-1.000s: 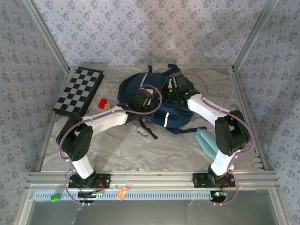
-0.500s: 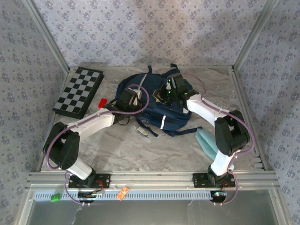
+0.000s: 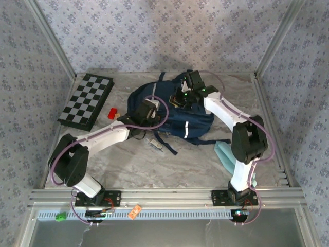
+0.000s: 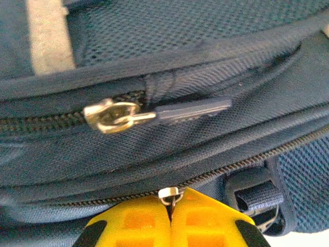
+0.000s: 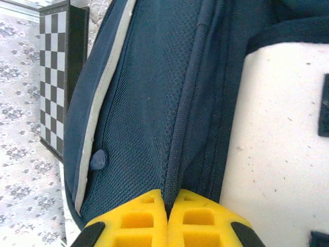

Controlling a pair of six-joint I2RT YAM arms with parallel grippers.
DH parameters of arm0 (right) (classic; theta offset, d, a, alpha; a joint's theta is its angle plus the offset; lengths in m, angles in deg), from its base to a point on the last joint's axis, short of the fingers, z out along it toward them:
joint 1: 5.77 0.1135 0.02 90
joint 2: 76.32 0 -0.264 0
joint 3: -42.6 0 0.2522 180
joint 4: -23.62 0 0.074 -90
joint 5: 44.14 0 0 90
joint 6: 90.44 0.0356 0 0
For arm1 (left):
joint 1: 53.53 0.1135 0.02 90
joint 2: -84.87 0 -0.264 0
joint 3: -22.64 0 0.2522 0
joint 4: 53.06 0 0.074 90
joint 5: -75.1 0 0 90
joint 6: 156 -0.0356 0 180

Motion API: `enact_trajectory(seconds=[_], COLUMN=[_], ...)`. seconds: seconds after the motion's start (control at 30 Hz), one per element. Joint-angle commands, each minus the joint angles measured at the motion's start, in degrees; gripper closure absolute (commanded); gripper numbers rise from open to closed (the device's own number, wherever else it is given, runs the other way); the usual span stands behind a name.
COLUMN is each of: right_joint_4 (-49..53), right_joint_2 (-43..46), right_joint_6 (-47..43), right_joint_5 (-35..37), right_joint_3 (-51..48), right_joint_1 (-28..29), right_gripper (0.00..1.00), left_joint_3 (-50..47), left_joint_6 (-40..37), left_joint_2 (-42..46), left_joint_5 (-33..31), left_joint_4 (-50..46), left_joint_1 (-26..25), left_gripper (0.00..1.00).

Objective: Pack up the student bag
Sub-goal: Unzip the student bag at the top-center of the table.

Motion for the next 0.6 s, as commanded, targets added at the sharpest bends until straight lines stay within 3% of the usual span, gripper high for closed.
enact_trajectory(seconds=[0.0, 0.1, 0.23, 0.33, 0.57], right_joint_4=[-1.39, 0.94, 6.11, 5.27, -8.68], right_joint_2=[-1.88, -4.41, -2.40, 3.21, 16.99], right_joint_6=[-6.23, -6.78, -9.47, -6.56, 12.01], right_joint_5=[-1.44, -2.60, -0.64, -0.36, 0.03], right_joint_3=[7.36, 10.91, 10.85, 4.33, -19.73], right_joint_1=[-0.40, -0.46, -0.85, -2.59, -1.25], right_gripper=[0.98, 0.90, 0.68, 0.51, 0.34], left_joint_3=[1.94, 5.92, 7.61, 7.44, 4.78], left_joint_6=[3.65, 5.60, 6.48, 5.73, 6.06], left_joint_2=[-2.13, -5.35, -6.58, -6.17, -4.51], left_joint_5=[1.75, 2.48, 0.34, -0.94, 0.21], left_joint_4=[5.36, 5.48, 4.03, 1.61, 1.61], left_joint_1=[-3.93, -6.00, -6.28, -5.37, -2.97], left_gripper=[1.00, 1.00, 1.00, 1.00, 1.00])
